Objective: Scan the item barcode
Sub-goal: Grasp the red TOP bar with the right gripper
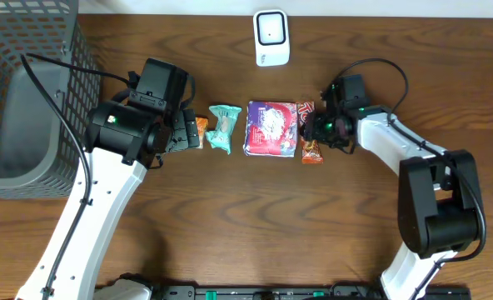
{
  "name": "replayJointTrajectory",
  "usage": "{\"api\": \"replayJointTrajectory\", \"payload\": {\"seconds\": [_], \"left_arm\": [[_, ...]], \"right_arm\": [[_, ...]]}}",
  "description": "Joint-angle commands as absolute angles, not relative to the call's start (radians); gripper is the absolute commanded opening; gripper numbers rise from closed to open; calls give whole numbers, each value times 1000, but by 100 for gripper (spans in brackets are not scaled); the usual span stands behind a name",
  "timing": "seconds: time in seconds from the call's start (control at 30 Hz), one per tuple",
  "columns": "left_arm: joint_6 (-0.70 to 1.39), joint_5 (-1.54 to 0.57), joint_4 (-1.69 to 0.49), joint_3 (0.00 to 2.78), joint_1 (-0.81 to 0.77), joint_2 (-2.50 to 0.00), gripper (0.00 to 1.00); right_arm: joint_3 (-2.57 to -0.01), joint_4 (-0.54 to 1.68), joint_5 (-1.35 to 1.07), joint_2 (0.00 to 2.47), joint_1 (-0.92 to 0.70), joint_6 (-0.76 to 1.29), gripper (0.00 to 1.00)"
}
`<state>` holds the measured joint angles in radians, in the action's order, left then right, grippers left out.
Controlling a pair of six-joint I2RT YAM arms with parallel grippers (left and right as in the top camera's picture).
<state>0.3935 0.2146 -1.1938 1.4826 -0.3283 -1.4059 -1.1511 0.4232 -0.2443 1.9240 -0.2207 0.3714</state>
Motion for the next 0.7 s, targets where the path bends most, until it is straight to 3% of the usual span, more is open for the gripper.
{"api": "replayJointTrajectory", "payload": {"seconds": [0.0,0.33,0.67], "left_arm": [[402,217,-1196,1491,-323,-1401,98],[402,217,-1196,1491,-323,-1401,98],[402,217,-1196,1491,-323,-1401,98]], "right_arm": [[-1164,448,-90,1938,-262,350,56],[-1164,509,174,1938,-353,351,53],[-1162,532,208,1938,-366,355,51]]}}
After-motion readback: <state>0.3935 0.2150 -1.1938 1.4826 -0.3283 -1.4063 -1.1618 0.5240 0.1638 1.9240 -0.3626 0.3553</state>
